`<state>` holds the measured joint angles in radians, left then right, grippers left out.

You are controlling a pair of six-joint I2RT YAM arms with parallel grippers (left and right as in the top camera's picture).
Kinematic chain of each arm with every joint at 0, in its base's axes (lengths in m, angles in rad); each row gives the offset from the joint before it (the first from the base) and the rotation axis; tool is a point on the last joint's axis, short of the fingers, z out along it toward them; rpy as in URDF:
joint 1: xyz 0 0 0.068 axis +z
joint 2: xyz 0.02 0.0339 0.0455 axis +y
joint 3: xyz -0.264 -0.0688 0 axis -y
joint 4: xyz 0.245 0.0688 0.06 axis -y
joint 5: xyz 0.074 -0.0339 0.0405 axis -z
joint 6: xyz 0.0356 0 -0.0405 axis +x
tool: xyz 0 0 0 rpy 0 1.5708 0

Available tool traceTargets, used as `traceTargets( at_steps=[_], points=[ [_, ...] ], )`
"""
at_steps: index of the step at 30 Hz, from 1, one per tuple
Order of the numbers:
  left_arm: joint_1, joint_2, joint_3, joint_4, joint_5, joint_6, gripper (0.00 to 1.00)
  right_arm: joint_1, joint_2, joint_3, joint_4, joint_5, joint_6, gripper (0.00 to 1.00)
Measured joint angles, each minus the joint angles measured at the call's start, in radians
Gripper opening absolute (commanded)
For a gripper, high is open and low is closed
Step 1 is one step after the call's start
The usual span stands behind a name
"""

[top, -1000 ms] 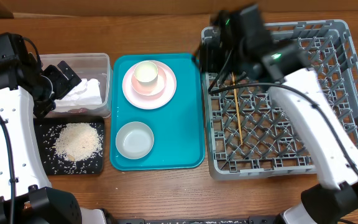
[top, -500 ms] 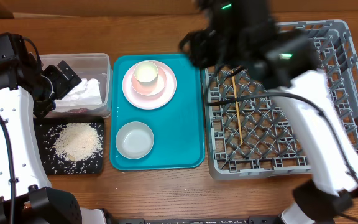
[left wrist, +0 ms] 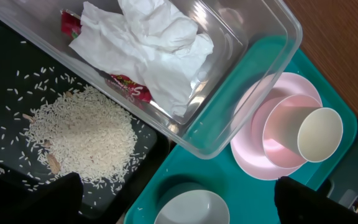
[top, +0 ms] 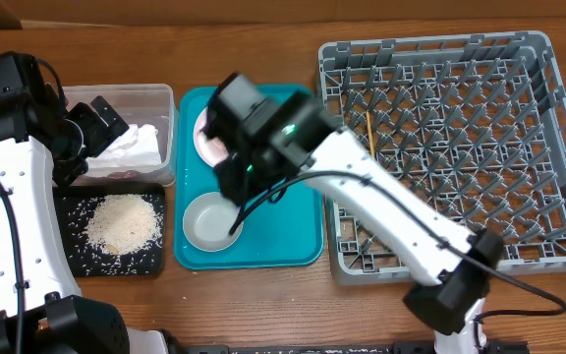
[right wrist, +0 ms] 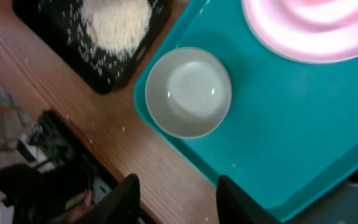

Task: Sort waste into correct bins and load items into the dishwasher
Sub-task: 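Move the right gripper left over the white bowl on the teal tray, then lower the right gripper and grasp the rim of the white bowl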

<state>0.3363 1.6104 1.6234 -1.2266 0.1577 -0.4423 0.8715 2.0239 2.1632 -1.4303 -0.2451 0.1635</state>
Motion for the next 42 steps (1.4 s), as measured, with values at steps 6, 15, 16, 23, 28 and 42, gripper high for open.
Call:
traceTargets(
  at_steps=[6,15,16,23,28,42],
  points=[
    [0.0,0.0,0.0,0.0,0.0,0.0,1.0,0.093,0.081,-0.005,-0.01,0.043,-0.006,0.44],
    [0.0,0.0,0.0,0.0,0.0,0.0,1.0,0.146,0.097,-0.179,0.117,0.069,-0.008,0.44],
    [0.0,0.0,0.0,0.0,0.0,0.0,1.0,0.146,0.097,-0.201,0.14,0.07,-0.008,0.44],
    [0.0,0.0,0.0,0.0,0.0,0.0,1.0,0.166,0.097,-0.366,0.394,0.068,-0.03,0.43],
    [0.0,0.0,0.0,0.0,0.0,0.0,1.0,0.196,0.097,-0.425,0.526,0.069,-0.068,0.42],
    [0.0,0.0,0.0,0.0,0.0,0.0,1.0,0.203,0.097,-0.537,0.594,0.228,-0.072,0.32]
  ],
)
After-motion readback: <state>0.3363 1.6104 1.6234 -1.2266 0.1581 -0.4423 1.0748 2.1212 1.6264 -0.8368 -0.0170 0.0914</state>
